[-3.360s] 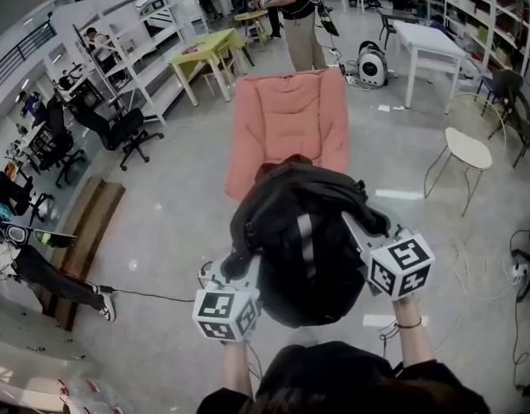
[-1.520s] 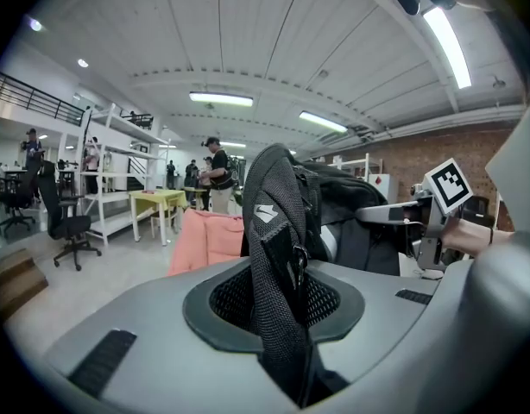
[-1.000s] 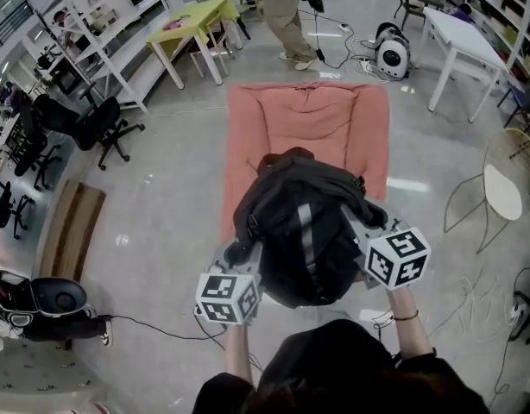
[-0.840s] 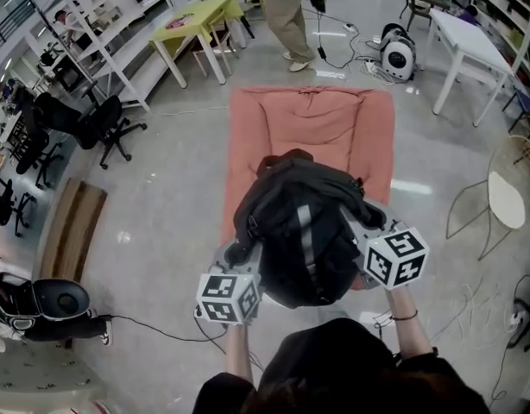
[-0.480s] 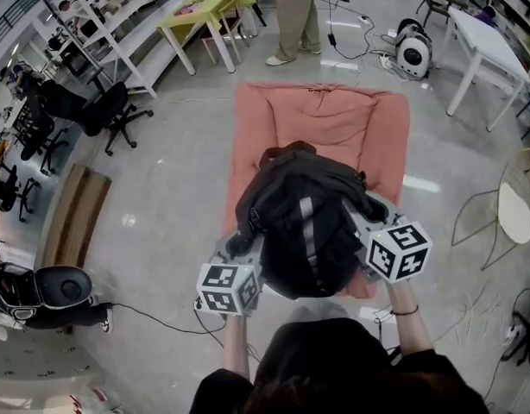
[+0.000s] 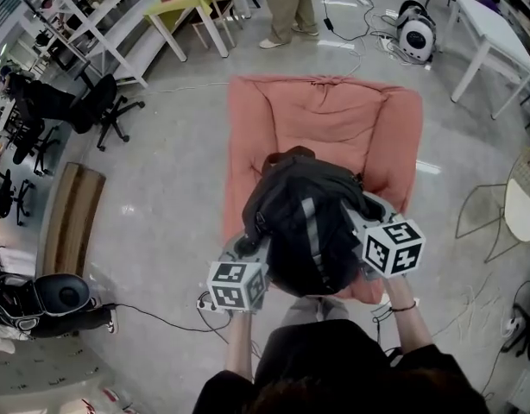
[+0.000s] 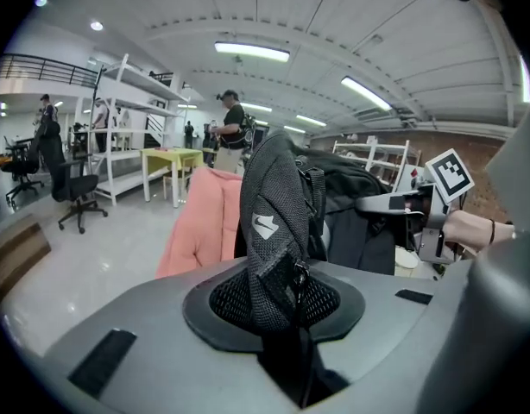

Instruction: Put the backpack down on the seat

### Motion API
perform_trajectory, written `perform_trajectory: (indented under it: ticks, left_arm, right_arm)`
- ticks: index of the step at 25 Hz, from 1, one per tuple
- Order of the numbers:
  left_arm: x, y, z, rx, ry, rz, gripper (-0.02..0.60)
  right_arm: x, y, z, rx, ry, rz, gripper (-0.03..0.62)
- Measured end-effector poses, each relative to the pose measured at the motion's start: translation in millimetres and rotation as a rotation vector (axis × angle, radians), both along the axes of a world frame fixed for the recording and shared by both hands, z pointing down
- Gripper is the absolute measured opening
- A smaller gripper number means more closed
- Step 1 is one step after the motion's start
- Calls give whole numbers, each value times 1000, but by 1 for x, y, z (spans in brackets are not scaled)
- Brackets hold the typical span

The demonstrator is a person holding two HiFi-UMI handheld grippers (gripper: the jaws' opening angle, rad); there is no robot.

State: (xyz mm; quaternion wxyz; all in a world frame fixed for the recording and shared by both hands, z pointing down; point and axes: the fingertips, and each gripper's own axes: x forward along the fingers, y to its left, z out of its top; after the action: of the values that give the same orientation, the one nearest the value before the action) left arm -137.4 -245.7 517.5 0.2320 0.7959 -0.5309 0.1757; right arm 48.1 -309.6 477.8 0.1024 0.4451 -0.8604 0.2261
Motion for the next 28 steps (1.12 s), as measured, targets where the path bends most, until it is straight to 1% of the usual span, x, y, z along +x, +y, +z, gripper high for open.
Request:
perform_trajectory:
  ticks: [7, 10, 19, 28]
  left_arm:
    - [-12, -37, 46, -81, 8, 3, 100]
    - [-17, -51, 63, -100, 12, -4, 100]
    - [-24, -94, 88, -118, 37, 11, 100]
    - [-35, -139, 105, -111, 39, -14, 101]
  right_arm:
    - [-14, -37, 45, -60, 30, -4, 103]
    - [-20, -52, 63, -76, 43, -7, 103]
    - [-28, -96, 92, -94, 73, 7, 103]
    - [-39, -148, 114, -74, 125, 10, 103]
